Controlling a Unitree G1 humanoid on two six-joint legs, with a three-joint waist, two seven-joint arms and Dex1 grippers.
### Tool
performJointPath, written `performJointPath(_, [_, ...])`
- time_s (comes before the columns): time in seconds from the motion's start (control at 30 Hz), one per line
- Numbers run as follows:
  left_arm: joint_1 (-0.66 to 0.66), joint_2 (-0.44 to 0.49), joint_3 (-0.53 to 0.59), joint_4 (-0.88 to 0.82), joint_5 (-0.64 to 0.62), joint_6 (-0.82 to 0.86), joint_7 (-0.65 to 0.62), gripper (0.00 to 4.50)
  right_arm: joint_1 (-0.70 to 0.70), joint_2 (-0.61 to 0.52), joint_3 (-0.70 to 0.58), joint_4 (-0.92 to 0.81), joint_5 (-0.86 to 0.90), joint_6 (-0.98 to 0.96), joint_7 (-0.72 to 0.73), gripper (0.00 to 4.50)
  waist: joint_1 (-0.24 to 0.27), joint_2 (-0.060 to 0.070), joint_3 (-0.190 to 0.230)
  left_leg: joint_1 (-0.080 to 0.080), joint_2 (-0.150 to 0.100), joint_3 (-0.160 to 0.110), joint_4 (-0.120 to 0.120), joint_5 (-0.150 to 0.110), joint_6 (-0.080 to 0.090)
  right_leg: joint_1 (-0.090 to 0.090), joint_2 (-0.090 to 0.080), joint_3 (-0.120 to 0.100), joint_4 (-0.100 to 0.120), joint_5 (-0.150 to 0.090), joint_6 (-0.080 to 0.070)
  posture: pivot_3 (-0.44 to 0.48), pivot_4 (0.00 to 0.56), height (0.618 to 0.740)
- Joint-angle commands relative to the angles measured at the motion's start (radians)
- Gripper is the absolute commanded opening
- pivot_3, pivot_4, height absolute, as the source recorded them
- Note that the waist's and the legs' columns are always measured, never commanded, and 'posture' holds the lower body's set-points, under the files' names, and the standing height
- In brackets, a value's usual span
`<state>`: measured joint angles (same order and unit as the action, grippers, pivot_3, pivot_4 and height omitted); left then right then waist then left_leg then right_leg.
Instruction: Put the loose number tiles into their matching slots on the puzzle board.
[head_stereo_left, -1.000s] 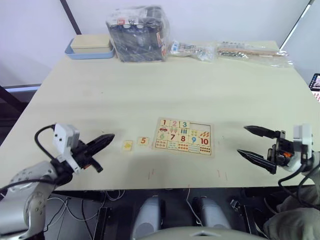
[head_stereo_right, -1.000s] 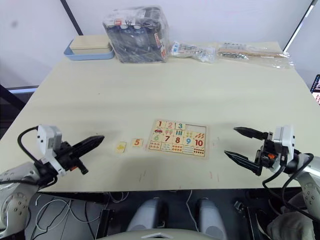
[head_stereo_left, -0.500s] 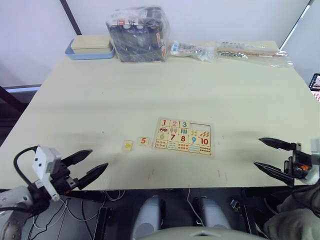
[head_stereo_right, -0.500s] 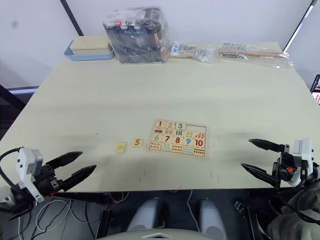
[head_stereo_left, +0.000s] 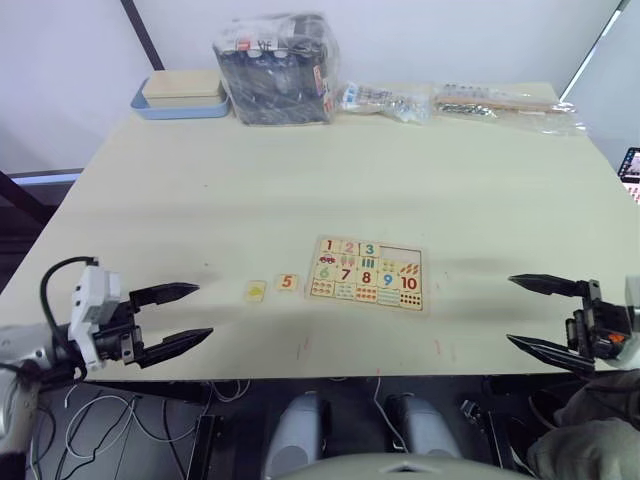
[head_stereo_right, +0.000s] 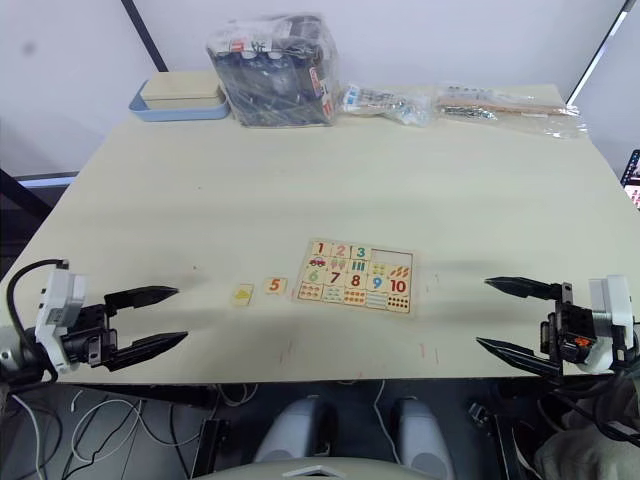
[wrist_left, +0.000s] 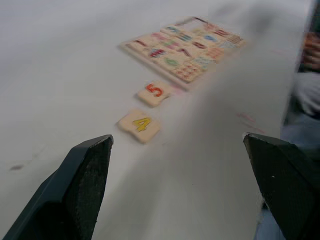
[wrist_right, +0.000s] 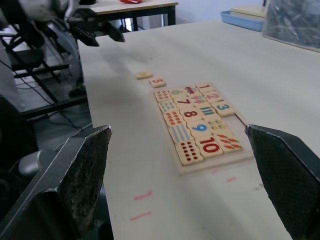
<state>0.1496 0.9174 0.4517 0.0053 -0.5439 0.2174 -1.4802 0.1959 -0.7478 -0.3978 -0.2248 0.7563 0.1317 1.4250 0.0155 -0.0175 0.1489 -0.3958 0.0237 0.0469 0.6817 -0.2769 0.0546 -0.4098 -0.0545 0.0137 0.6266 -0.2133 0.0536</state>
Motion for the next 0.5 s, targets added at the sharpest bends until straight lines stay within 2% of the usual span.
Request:
performJointPath(0.03, [-0.173,0.056,-0.122,0.181,0.059,-0.136,-0.123,4.41,-0.014,-0.001,-0.001,-0.065,0.032,0.018,-0.015,4.50,0.002,0.000,0.000,0.000,0.000,0.000,0.000,0.000,0.000,0.000,0.000,0.000,0.000,0.000,0.000,0.000,0.150,0.740])
performJointPath(0.3, [-0.437,0.093,-0.386,0.383,0.071,-0.275,-0.134,4.41,-0.016,0.000,0.002,-0.124,0.050,0.042,-0.031,4.50,-0.001,-0.001,0.000,-0.001,0.000,0.000,0.000,0.000,0.000,0.000,0.000,0.000,0.000,0.000,0.000,0.000,0.150,0.740])
performJointPath(0.5, [-0.520,0.096,-0.488,0.458,0.059,-0.328,-0.134,4.41,0.000,0.006,-0.007,-0.153,0.053,0.041,-0.054,4.50,-0.001,0.000,0.000,-0.001,0.000,0.000,0.000,0.000,0.001,0.000,0.001,0.000,0.000,0.000,0.000,0.000,0.150,0.740])
